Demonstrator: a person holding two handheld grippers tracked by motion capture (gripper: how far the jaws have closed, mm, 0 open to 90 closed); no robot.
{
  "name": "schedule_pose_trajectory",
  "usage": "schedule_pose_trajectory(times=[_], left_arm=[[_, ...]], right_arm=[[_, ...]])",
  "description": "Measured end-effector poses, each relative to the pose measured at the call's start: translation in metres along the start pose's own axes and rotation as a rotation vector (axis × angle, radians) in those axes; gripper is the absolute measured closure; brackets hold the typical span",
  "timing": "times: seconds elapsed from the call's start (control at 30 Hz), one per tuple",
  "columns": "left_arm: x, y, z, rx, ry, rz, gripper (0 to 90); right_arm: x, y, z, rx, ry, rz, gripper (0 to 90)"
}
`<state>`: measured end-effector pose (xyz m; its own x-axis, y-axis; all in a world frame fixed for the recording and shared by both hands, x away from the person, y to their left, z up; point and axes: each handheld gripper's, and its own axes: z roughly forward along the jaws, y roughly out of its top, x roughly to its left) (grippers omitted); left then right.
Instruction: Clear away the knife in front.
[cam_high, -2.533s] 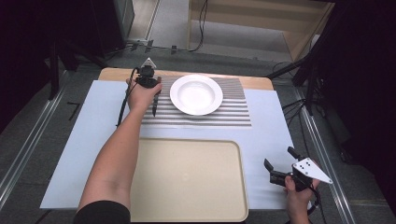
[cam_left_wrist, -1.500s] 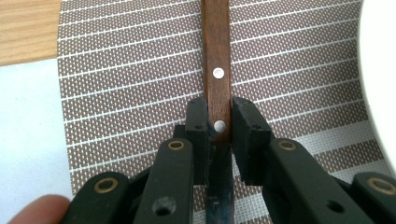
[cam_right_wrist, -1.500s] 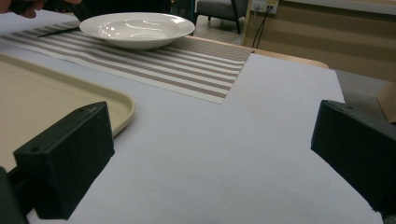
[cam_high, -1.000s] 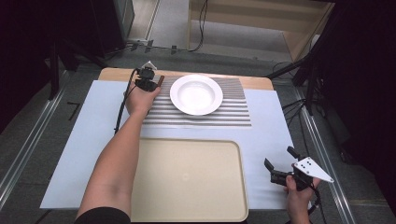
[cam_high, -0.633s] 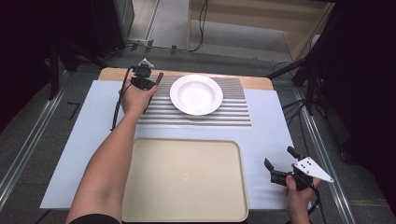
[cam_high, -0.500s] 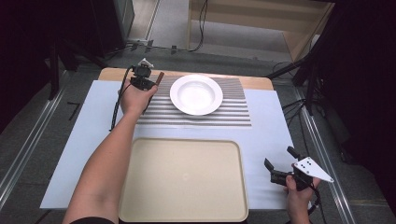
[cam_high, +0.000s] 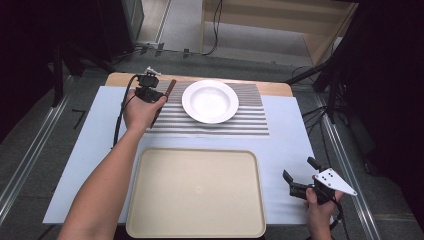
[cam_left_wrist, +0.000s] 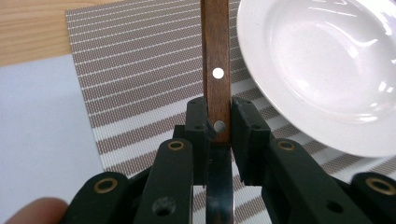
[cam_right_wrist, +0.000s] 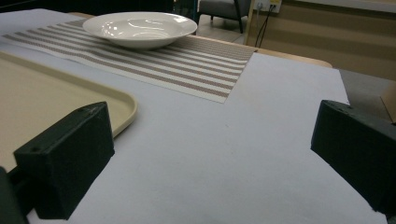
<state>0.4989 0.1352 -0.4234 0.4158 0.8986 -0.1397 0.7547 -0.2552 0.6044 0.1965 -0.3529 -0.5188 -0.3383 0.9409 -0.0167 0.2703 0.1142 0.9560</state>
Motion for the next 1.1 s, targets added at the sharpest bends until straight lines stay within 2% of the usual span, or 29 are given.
schedule_pose_trajectory(times=[0.17, 0.27, 0.4, 0.53, 0.77, 0.93, 1.03, 1.1], left_arm=[[-0.001, -0.01, -0.013, -0.01, -0.026, 0.007, 77.0], [-0.001, -0.015, -0.018, -0.005, -0.019, 0.021, 77.0], [-0.001, -0.021, -0.029, -0.016, -0.031, 0.026, 77.0], [-0.007, -0.03, -0.037, -0.018, -0.003, 0.058, 77.0], [-0.016, -0.047, -0.05, -0.025, -0.026, 0.085, 77.0], [-0.024, -0.059, -0.061, -0.038, -0.031, 0.113, 77.0], [-0.03, -0.066, -0.067, -0.031, -0.024, 0.146, 77.0], [-0.034, -0.072, -0.069, -0.028, -0.03, 0.152, 77.0]], right_arm=[[0.0, 0.0, 0.0, 0.002, 0.0, -0.002, 0.0], [0.001, 0.0, 0.0, 0.003, -0.001, -0.001, 0.0], [0.0, 0.0, 0.0, 0.001, 0.0, -0.004, 0.0], [0.0, 0.0, 0.0, 0.001, 0.001, -0.005, 0.0], [0.001, 0.0, 0.0, 0.002, 0.0, -0.006, 0.0], [0.001, 0.0, 0.0, 0.004, 0.0, -0.008, 0.0], [0.001, 0.0, 0.0, 0.006, -0.001, -0.009, 0.0], [0.001, 0.0, 0.0, 0.006, -0.001, -0.01, 0.0]])
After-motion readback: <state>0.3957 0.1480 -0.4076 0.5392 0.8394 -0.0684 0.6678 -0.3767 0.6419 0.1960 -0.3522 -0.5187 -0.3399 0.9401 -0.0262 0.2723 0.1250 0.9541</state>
